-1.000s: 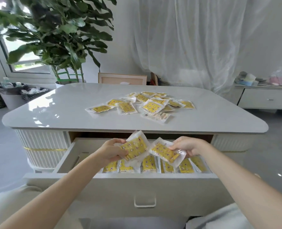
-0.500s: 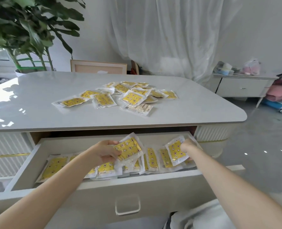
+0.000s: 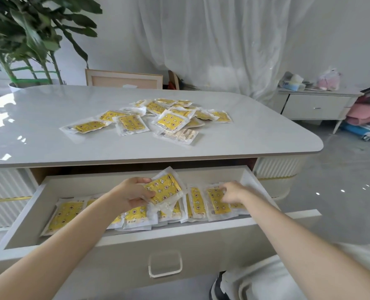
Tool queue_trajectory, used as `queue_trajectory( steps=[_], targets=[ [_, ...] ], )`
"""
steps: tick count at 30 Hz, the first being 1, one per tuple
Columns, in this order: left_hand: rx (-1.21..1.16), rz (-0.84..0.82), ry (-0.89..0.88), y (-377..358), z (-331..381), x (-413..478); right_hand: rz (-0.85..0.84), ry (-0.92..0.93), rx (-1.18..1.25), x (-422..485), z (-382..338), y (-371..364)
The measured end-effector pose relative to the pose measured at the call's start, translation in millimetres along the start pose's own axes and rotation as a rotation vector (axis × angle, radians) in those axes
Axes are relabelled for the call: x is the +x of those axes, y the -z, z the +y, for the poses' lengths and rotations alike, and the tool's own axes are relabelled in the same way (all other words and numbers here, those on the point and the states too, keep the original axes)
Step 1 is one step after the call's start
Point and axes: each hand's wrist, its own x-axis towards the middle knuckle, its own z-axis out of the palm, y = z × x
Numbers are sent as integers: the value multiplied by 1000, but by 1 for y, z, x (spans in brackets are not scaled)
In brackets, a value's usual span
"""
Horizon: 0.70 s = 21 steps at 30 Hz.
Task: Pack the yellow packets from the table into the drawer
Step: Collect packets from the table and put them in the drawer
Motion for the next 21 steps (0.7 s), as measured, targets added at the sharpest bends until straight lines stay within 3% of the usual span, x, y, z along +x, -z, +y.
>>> queue_trajectory(
  steps=[6,9,12,17,21],
  targets=[
    [4,4,1,1,1,-5,-166,10,-206,-1,1,-4],
    [-11,4,-5,0,2,-9,-26,43,-166,-10,-5,3],
    [-19,-4,-10,1,4,-15,119,155,116,-23,-28,18],
    [-121,-61,5,-1,4,-25,-256,158,727,-59,-80,33],
    [-198,-111,49,3,4,-30,-365,60,1015,-61,-91,24]
  ],
)
